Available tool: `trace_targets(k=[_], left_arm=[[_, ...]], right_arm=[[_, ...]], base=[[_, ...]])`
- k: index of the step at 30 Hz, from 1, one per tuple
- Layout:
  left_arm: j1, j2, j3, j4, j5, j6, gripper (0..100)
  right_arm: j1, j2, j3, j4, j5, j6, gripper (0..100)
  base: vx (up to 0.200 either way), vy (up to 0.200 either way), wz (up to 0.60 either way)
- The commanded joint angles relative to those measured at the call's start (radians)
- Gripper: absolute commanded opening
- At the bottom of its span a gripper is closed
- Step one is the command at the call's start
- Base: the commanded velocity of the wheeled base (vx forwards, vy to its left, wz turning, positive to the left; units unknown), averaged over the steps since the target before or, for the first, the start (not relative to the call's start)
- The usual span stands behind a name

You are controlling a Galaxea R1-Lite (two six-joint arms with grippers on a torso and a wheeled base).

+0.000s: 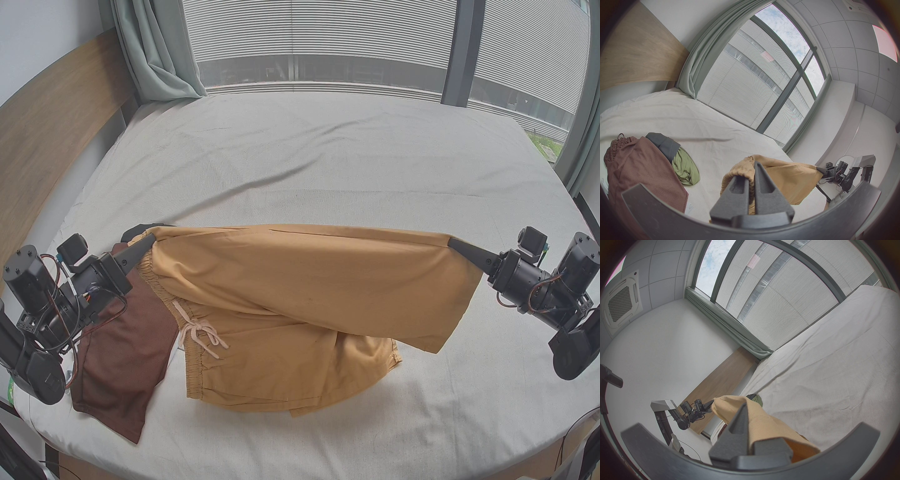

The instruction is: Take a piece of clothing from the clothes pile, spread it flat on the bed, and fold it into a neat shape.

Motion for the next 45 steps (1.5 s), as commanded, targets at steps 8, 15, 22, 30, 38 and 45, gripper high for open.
trace_targets(k=[8,15,22,30,38,45], left_arm=[[0.007,0.015,-0.006,-0.001,0.001,0.003,0],[0.007,0.014,-0.008,-0.001,0.001,0.003,0],[-0.001,0.015,-0.012,-0.001,0.004,0.003,0],[0.004,0.058,-0.020,-0.001,0.004,-0.002,0],[-0.002,0.135,-0.110,-0.001,0.014,-0.002,0],[-0.005,0.182,-0.201,-0.001,0.035,-0.008,0]], right_arm=[[-0.018,-0.001,-0.009,0.000,0.000,-0.001,0],[-0.015,0.004,-0.009,0.000,0.000,-0.004,0],[-0.007,0.010,-0.036,0.000,0.000,-0.004,0],[-0.008,0.071,-0.118,0.002,0.000,-0.002,0],[-0.025,0.148,-0.200,0.002,0.001,-0.002,0],[-0.038,0.188,-0.266,0.002,0.001,-0.004,0]], base=[[0.000,0.000,0.00],[0.000,0.000,0.00],[0.000,0.000,0.00],[0.000,0.000,0.00],[0.000,0.000,0.00],[0.000,0.000,0.00]])
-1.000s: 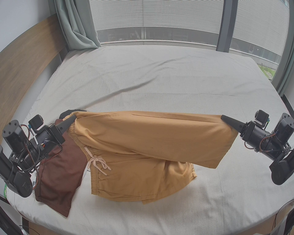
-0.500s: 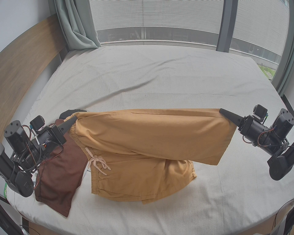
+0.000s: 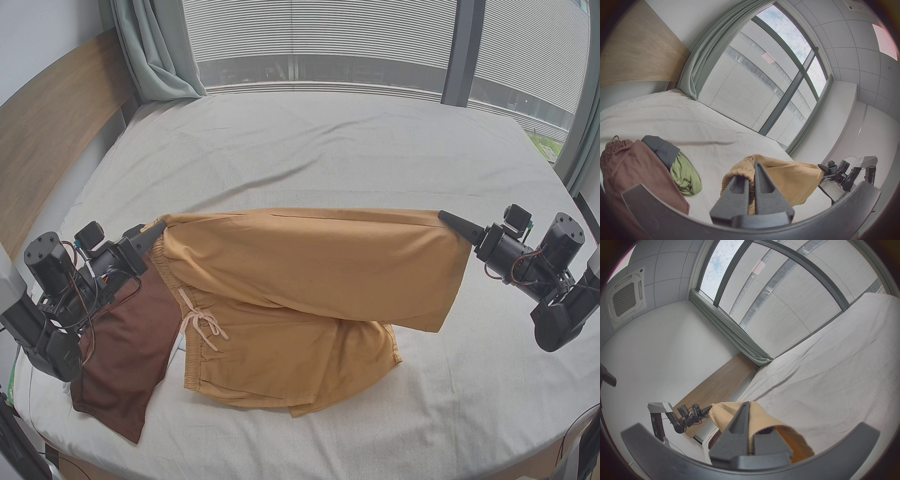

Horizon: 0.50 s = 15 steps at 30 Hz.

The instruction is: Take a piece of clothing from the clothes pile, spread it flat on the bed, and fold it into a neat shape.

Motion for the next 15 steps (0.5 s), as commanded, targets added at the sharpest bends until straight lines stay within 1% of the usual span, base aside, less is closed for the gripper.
trace_targets(k=[1,6,15], left_arm=[[-0.004,0.048,-0.048,-0.001,0.010,-0.009,0],[-0.012,0.077,-0.079,-0.001,0.012,-0.027,0],[-0.023,0.139,-0.134,-0.001,0.023,-0.024,0]], right_arm=[[-0.009,0.052,-0.052,-0.001,0.000,0.001,0],[-0.017,0.104,-0.123,-0.001,-0.003,0.001,0],[-0.018,0.150,-0.184,-0.001,-0.005,0.006,0]], base=[[0.000,0.000,0.00],[0.000,0.000,0.00],[0.000,0.000,0.00]])
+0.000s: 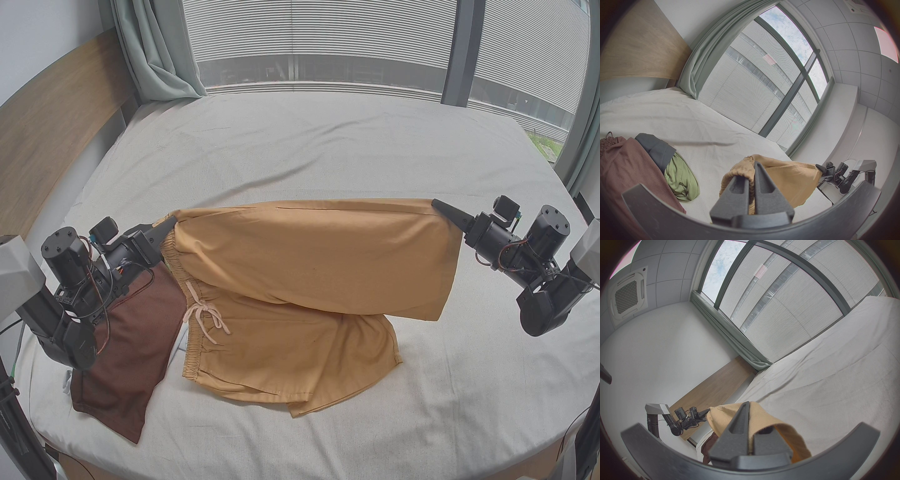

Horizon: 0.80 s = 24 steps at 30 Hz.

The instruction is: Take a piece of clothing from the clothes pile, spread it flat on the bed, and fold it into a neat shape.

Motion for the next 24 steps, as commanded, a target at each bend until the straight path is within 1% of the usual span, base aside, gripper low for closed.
trace_targets(k=[1,7,10,11,12,13,18,24], left_arm=[[-0.019,0.046,-0.033,-0.001,0.029,-0.004,0],[-0.034,0.091,-0.071,-0.001,0.042,-0.004,0],[-0.046,0.117,-0.114,-0.001,0.070,-0.024,0],[-0.048,0.118,-0.115,-0.001,0.072,-0.025,0],[-0.049,0.135,-0.145,-0.001,0.093,-0.042,0],[-0.051,0.146,-0.160,-0.001,0.102,-0.048,0],[-0.056,0.204,-0.214,-0.001,0.112,-0.050,0],[-0.074,0.261,-0.275,-0.001,0.148,-0.070,0]], right_arm=[[-0.007,0.055,-0.044,-0.001,0.001,0.004,0],[-0.008,0.110,-0.102,-0.001,-0.001,0.018,0],[-0.011,0.165,-0.163,-0.001,-0.038,0.018,0],[-0.011,0.167,-0.166,-0.001,-0.039,0.018,0],[-0.011,0.194,-0.199,-0.001,-0.059,0.018,0],[-0.011,0.207,-0.212,-0.001,-0.062,0.016,0],[-0.011,0.251,-0.260,-0.001,-0.064,0.016,0],[-0.008,0.303,-0.329,0.001,-0.065,0.016,0]], base=[[0.000,0.000,0.00],[0.000,0.000,0.00],[0.000,0.000,0.00],[0.000,0.000,0.00],[0.000,0.000,0.00],[0.000,0.000,0.00],[0.000,0.000,0.00],[0.000,0.000,0.00]])
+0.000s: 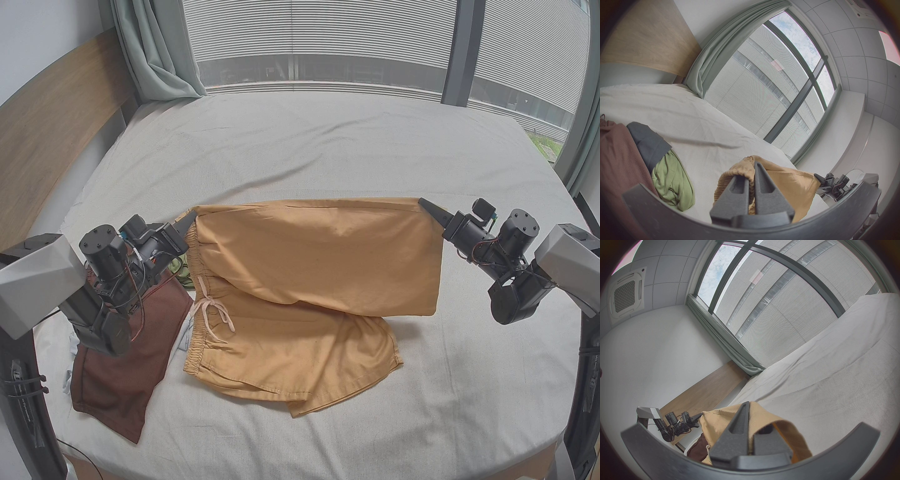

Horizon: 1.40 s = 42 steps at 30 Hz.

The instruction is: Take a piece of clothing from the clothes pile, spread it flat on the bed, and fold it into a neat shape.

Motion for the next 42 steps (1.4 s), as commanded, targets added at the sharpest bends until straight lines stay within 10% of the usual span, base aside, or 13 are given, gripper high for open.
trace_targets(k=[1,37,38,39,40,42], left_arm=[[-0.010,0.079,-0.068,-0.001,0.021,-0.009,0],[0.004,0.246,-0.301,-0.001,0.037,-0.136,0],[0.004,0.251,-0.307,-0.001,0.035,-0.138,100],[0.002,0.255,-0.315,-0.001,0.035,-0.136,100],[0.002,0.260,-0.326,-0.001,0.035,-0.136,100],[0.002,0.263,-0.341,0.000,0.032,-0.141,100]], right_arm=[[0.001,0.066,-0.066,0.001,0.000,0.000,0],[0.002,0.325,-0.487,0.038,-0.002,0.038,0],[0.002,0.325,-0.493,0.039,-0.002,0.038,0],[0.002,0.327,-0.501,0.039,-0.002,0.038,0],[0.002,0.327,-0.508,0.039,-0.002,0.038,100],[0.001,0.328,-0.519,0.041,-0.002,0.038,100]], base=[[0.000,0.000,0.00],[0.000,0.000,0.00],[0.000,0.000,0.00],[0.000,0.000,0.00],[0.000,0.000,0.00],[0.000,0.000,0.00]])
